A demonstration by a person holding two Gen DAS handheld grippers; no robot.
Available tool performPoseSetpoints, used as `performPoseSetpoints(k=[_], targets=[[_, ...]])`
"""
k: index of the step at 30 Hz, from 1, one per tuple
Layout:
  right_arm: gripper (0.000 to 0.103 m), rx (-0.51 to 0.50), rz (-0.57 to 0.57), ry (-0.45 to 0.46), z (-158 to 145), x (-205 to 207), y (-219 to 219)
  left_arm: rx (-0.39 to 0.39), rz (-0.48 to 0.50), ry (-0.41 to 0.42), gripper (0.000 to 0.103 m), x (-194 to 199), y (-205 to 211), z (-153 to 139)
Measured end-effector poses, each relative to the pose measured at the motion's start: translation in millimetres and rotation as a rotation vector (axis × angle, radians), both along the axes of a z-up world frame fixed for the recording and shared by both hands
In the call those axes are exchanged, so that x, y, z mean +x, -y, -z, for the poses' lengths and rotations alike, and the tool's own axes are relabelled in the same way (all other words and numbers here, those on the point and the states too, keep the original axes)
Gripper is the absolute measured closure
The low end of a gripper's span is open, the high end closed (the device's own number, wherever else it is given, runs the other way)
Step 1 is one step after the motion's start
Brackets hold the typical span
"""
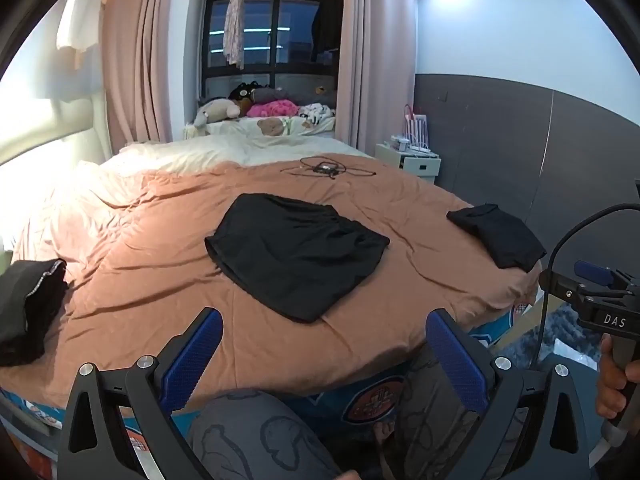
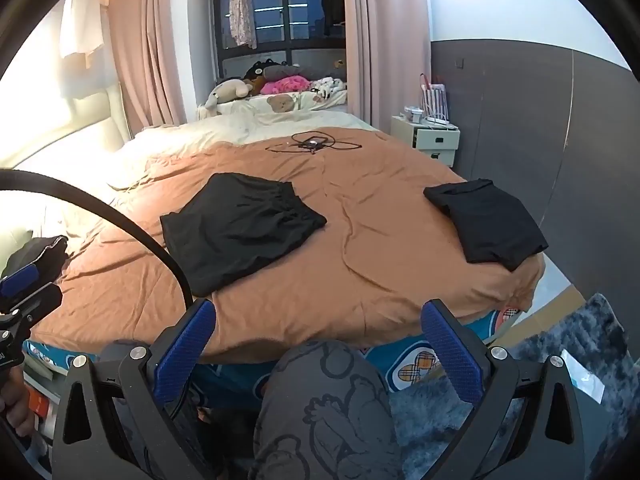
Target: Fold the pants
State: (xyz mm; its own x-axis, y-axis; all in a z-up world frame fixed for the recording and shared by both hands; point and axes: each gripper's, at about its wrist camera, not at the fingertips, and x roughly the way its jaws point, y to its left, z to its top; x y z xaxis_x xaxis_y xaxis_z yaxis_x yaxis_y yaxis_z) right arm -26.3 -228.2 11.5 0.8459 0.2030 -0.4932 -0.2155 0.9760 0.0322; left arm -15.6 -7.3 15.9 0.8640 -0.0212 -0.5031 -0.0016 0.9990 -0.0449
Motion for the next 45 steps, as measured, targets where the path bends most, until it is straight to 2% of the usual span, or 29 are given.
performPoseSetpoints(k=[12, 26, 45], targets=[[0.000, 0.006, -0.008, 0.034, 0.6, -8.5, 8.5, -0.026, 0.024, 0.048, 0.002, -14.9, -0.5, -10.6], [0.000, -0.003, -0.008, 0.053, -2.7, -17.5, 3.9, 0.002, 0.032, 0.068, 0.002, -25.8, 5.5, -15.5], [0.000, -0.029, -0.008, 0.079, -1.8, -26.5, 4.2, -0.023, 0.035, 0.082, 0.002, -37.9, 9.4, -16.2]])
